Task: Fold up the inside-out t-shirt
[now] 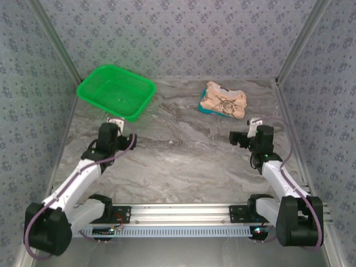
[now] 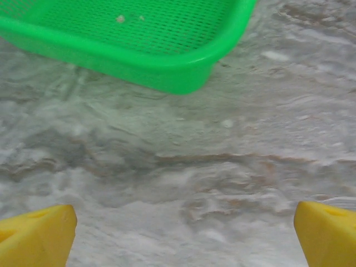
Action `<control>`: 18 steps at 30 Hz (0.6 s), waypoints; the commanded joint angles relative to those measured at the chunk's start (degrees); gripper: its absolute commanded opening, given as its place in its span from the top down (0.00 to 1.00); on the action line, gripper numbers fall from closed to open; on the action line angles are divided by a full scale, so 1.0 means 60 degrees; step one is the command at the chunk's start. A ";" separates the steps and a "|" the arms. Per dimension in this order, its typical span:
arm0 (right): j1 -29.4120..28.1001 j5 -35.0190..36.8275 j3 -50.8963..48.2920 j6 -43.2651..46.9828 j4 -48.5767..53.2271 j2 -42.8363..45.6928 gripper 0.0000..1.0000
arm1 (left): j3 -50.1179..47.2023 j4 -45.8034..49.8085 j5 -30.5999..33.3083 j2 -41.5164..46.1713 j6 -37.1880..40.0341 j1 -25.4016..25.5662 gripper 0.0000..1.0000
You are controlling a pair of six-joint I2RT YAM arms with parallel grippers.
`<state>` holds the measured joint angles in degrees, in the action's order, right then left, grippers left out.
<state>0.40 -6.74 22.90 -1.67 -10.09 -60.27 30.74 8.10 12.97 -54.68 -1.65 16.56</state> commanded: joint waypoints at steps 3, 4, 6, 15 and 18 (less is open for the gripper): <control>0.0392 -0.0004 -0.0731 0.0661 -0.2502 -0.0779 0.00 | -0.1951 -0.4553 -0.0779 -0.0227 0.1769 -0.1010 0.00; 0.0345 0.0033 -0.0837 0.0756 -0.2977 -0.0903 0.00 | -0.2162 -0.5194 -0.0760 -0.0605 0.1768 -0.1109 0.00; 0.0450 0.0151 -0.0956 0.0603 -0.4098 -0.1416 0.00 | -0.2440 -0.6660 -0.1114 -0.1778 0.1630 -0.1415 0.00; 0.0508 0.0587 -0.0255 0.0488 -0.6721 -0.4680 0.00 | -0.1305 -0.8812 -0.2327 -0.4887 0.0513 -0.2722 0.00; 0.0112 0.1413 -0.0192 0.0726 -0.6353 -0.4524 0.00 | -0.1616 -1.0146 -0.3174 -0.5624 0.0462 -0.2998 0.00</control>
<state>2.39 -2.83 21.02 1.39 -42.33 -87.13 21.91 -41.04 -0.30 -85.54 3.44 -0.34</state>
